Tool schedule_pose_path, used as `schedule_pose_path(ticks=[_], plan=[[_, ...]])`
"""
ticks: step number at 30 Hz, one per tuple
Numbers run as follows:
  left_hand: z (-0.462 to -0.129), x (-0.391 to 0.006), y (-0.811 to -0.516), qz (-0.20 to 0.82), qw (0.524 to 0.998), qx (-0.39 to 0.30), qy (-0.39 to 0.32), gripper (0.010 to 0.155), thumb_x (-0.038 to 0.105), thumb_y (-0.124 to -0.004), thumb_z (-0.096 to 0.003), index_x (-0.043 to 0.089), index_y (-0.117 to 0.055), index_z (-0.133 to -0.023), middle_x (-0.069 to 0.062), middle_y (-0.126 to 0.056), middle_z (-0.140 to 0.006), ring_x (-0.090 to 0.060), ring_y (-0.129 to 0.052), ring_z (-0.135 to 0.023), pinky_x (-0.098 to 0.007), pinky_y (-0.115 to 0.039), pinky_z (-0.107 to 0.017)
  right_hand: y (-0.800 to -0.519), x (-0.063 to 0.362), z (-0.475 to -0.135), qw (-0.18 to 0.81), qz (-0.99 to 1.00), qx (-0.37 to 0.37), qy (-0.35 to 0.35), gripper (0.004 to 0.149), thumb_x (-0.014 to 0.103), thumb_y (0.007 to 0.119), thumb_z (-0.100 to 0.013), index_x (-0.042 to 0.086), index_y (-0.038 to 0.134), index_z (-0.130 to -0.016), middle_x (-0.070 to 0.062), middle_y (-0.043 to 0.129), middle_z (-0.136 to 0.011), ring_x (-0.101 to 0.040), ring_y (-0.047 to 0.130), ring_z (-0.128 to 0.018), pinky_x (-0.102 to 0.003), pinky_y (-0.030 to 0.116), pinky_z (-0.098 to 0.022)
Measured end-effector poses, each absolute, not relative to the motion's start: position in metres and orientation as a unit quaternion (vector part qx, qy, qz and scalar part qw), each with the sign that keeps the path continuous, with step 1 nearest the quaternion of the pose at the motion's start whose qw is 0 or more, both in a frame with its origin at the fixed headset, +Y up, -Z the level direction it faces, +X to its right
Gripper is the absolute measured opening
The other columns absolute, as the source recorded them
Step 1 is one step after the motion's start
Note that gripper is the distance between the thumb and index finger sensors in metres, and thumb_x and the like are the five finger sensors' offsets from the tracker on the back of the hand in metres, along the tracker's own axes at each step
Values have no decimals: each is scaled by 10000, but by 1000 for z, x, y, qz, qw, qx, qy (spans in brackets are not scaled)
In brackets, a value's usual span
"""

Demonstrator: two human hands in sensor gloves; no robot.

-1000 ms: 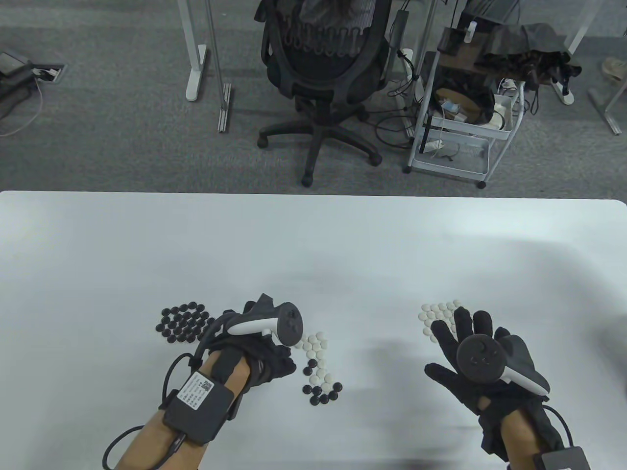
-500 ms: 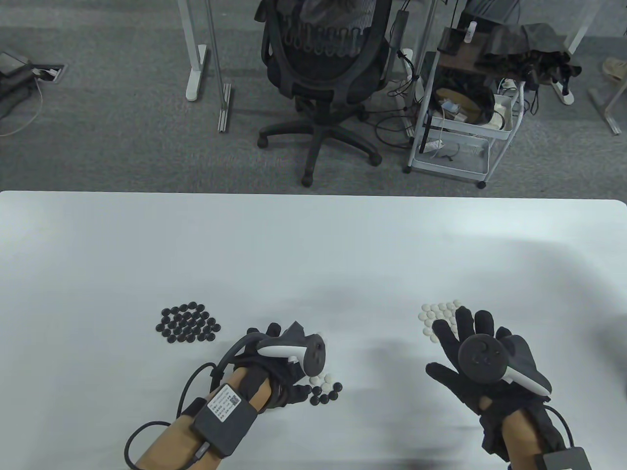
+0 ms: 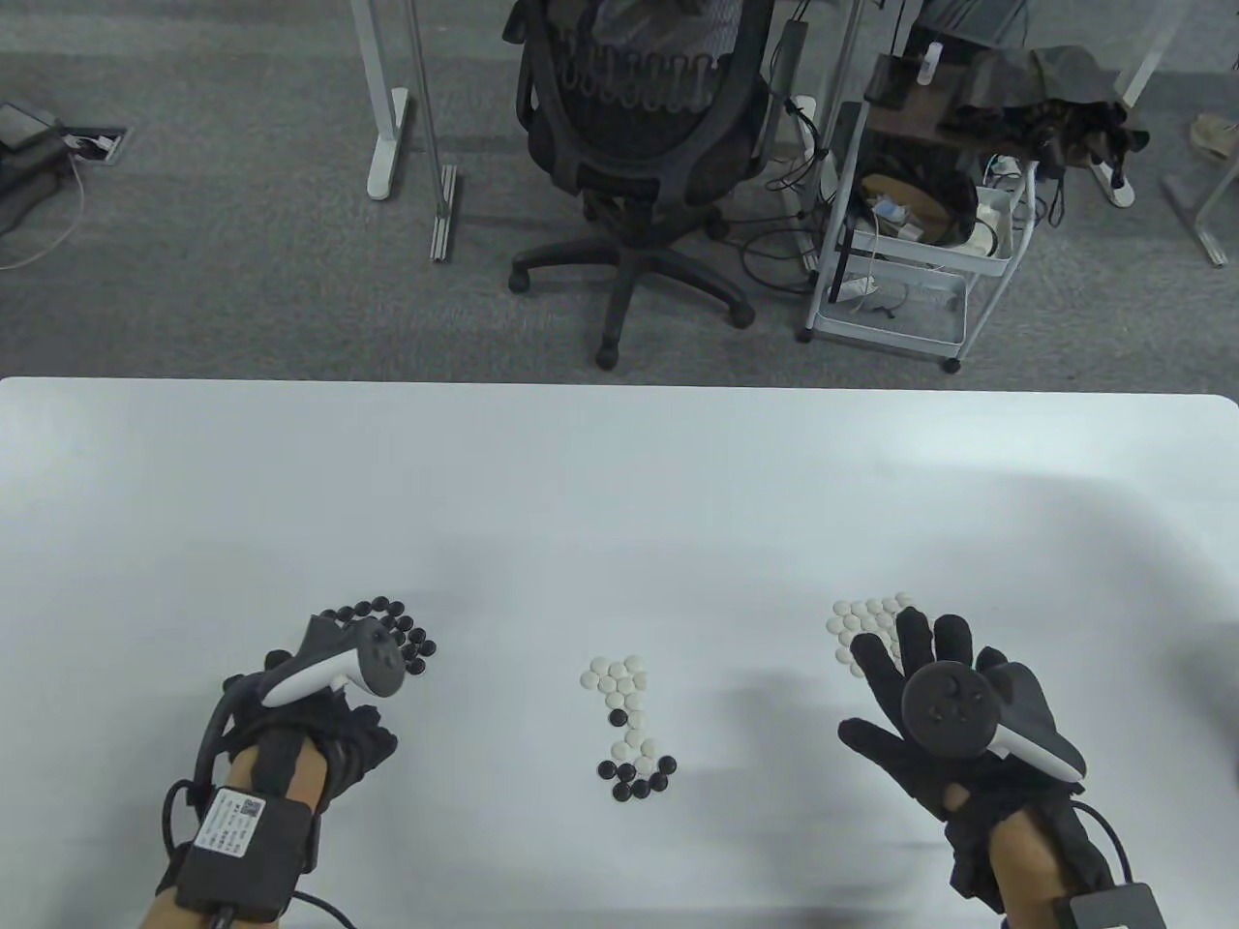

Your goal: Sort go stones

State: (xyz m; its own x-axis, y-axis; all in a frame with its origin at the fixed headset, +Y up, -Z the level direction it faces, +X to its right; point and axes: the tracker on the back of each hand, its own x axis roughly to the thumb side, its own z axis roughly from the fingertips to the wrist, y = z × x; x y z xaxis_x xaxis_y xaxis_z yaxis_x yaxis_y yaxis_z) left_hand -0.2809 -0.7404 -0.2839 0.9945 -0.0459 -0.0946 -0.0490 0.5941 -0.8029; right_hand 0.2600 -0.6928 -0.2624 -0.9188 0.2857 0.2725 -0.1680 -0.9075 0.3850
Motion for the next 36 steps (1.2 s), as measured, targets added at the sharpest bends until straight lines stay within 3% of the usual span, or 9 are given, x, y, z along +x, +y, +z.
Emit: schedule_pose_path(ticks=[7,17,25,36], plan=[[-291,-302,-751,44,893,-440,80,626,435,-436,-563,313,-277,-1156,-289,182,-1084,-570,197,-899,-825,20,-582,-693,259,-262,117,962,164,182,788,525,526,-567,116,162,-1135,-307,-72,-1059,-575,-122,-857,-786,19,-514],[-307,-285,-739,25,908,-412,72,648,445,-432,-562,287,-291,-1175,-284,213,-1075,-567,219,-891,-823,32,-582,-692,261,-263,121,963,159,180,788,525,526,-567,116,162,-1135,-307,-72,-1059,-575,-122,-857,-786,19,-515],[-315,-202,-700,15,918,-392,-51,665,464,-447,-577,216,-486,-1193,-306,117,-1133,-593,166,-909,-832,-10,-582,-692,261,-262,120,963,160,181,786,524,526,-567,117,165,-1135,-307,-71,-1059,-575,-121,-857,-786,21,-515],[-300,-86,-715,-60,880,-421,-209,621,462,-507,-598,227,-551,-1172,-316,36,-1146,-606,88,-924,-834,-69,-584,-690,261,-261,121,963,163,176,789,524,527,-567,115,164,-1136,-307,-70,-1060,-575,-121,-857,-786,20,-515]])
